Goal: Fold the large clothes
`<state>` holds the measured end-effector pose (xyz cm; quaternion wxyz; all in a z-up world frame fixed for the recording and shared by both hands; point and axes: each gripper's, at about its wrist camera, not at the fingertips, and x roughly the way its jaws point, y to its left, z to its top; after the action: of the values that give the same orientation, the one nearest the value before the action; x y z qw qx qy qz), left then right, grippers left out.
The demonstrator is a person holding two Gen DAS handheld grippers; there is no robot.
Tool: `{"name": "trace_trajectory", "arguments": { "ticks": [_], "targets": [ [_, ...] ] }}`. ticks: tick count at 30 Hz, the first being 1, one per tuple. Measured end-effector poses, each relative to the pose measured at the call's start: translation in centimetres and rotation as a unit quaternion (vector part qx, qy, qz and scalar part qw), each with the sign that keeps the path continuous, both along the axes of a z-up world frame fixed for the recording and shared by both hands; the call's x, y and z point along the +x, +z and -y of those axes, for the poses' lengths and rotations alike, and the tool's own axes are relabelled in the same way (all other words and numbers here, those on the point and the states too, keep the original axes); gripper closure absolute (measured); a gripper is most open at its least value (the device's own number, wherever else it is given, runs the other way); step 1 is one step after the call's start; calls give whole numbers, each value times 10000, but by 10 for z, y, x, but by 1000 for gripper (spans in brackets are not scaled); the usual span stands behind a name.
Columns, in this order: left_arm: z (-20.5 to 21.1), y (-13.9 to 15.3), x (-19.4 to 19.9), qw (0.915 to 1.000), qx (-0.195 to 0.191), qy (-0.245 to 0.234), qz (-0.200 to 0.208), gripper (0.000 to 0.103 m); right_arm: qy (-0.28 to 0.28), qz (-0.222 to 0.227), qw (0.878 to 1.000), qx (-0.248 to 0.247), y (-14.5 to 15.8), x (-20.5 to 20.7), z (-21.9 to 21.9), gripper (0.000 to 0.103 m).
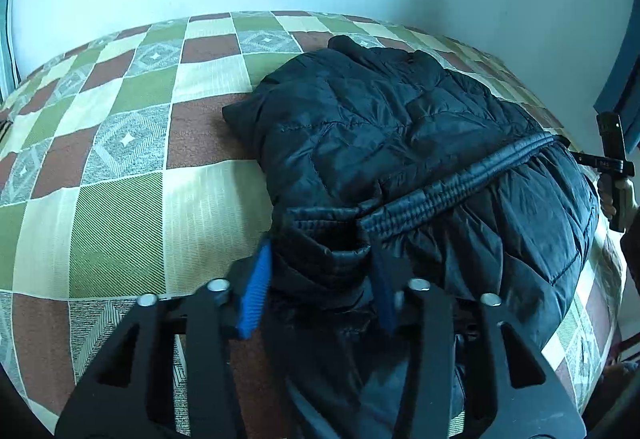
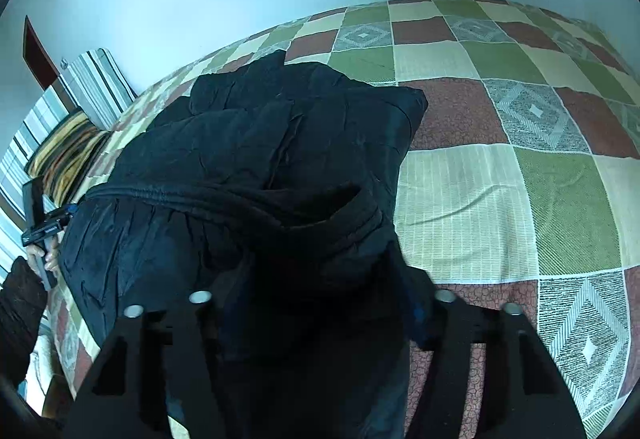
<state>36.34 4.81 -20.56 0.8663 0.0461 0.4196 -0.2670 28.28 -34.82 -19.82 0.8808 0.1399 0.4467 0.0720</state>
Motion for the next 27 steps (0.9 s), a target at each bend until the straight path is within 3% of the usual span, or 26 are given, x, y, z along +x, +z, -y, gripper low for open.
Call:
{"name": "trace_trajectory", "arguments": {
  "ticks": [3,9,17,27],
  "targets": [
    [2,6,-6,9998,35,82,162,79,28,33,9999,-165,0,-1,-4,65],
    [12,19,-26,9977,295,248,564,89,12,305,9981,-532,13,-14,-17,88],
    [22,55,-22,9909,441,598,1121,91,-302,793,9941,-677,47,-8,-19,91],
    [48,108,67,9789,692,980,1654,91,-746,1247,9866,-740,91,66,-6,91]
  ]
}}
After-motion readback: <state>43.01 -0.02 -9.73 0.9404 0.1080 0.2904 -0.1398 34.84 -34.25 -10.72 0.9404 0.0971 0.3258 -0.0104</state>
